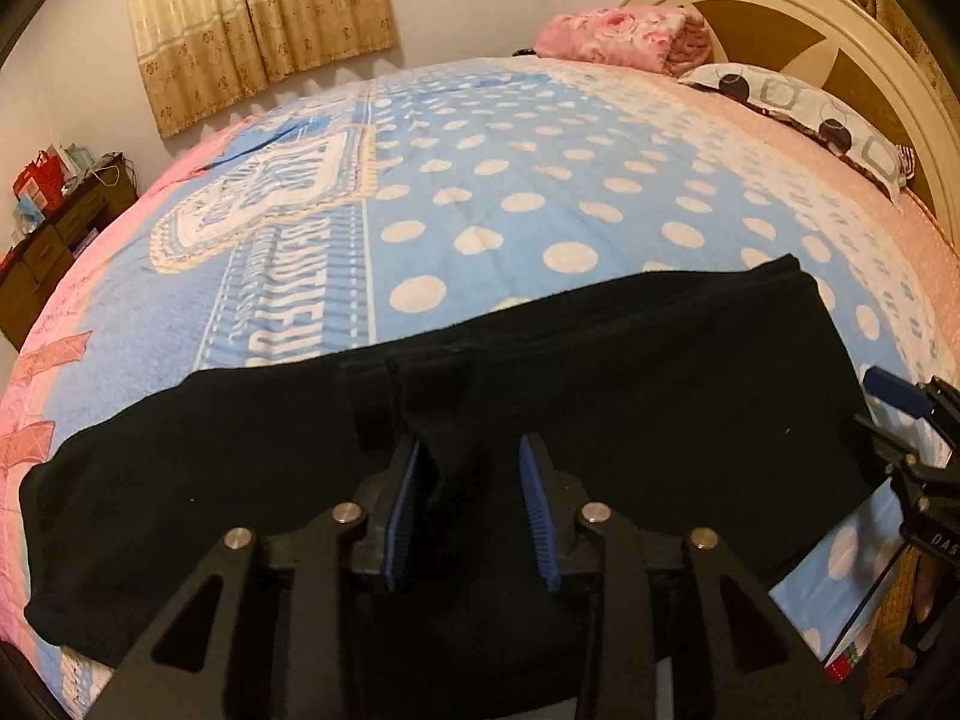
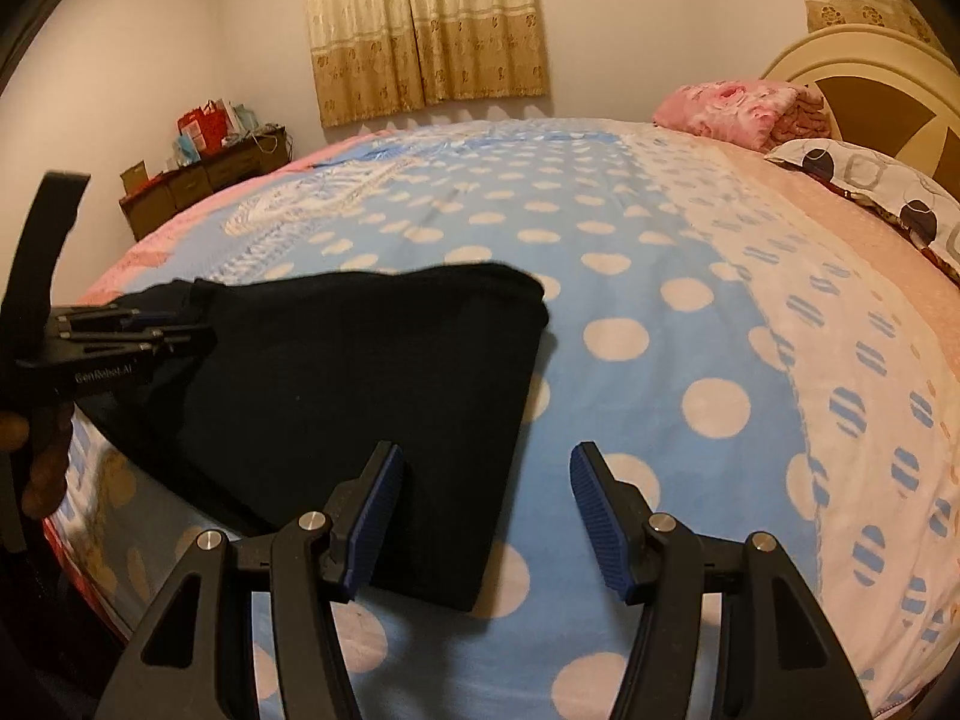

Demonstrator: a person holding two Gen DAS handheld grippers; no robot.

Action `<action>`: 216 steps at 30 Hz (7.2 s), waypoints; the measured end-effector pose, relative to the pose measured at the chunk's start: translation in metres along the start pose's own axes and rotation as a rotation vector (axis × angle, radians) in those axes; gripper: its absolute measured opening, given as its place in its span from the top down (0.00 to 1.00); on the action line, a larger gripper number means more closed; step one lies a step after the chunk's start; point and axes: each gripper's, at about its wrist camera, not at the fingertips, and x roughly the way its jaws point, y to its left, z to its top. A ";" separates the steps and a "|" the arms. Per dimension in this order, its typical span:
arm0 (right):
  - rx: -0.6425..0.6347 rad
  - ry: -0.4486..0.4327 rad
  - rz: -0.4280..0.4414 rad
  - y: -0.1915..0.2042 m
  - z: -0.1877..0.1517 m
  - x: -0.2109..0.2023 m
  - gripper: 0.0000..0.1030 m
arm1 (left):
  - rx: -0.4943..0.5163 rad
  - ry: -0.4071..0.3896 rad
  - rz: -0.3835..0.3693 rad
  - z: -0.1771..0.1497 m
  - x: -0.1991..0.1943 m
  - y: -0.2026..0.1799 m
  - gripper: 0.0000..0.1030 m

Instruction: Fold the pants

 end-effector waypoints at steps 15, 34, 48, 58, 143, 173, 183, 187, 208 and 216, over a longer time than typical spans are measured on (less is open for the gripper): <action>0.023 -0.098 -0.005 0.005 0.003 -0.022 0.39 | -0.083 0.003 -0.016 -0.018 -0.006 0.038 0.34; -0.094 -0.012 0.132 0.061 0.034 0.026 0.39 | -0.089 -0.039 0.110 -0.029 -0.032 0.086 0.26; -0.238 -0.040 0.309 0.146 0.049 0.019 0.39 | -0.387 0.147 0.330 -0.081 -0.031 0.297 0.26; -0.666 -0.052 0.556 0.349 0.058 0.041 0.39 | -0.413 0.166 0.210 -0.081 -0.014 0.317 0.26; 0.397 -0.208 0.123 -0.069 -0.006 -0.020 0.61 | 0.109 0.013 -0.360 0.055 -0.028 -0.115 0.51; 0.386 -0.039 0.101 -0.057 0.010 -0.020 0.48 | -0.165 0.026 -0.119 -0.031 -0.027 0.063 0.28; 0.068 -0.156 0.318 0.042 0.049 -0.030 0.48 | -0.184 0.024 -0.134 -0.036 -0.025 0.063 0.28; 0.050 -0.053 0.161 0.042 0.037 -0.002 0.48 | -0.139 0.012 -0.133 -0.040 -0.026 0.051 0.28; 0.100 -0.064 0.078 0.015 0.039 0.011 0.92 | -0.164 -0.037 -0.079 -0.038 -0.026 0.065 0.27; 0.129 -0.051 0.037 -0.012 0.029 0.011 0.94 | -0.178 -0.038 -0.085 -0.040 -0.023 0.067 0.23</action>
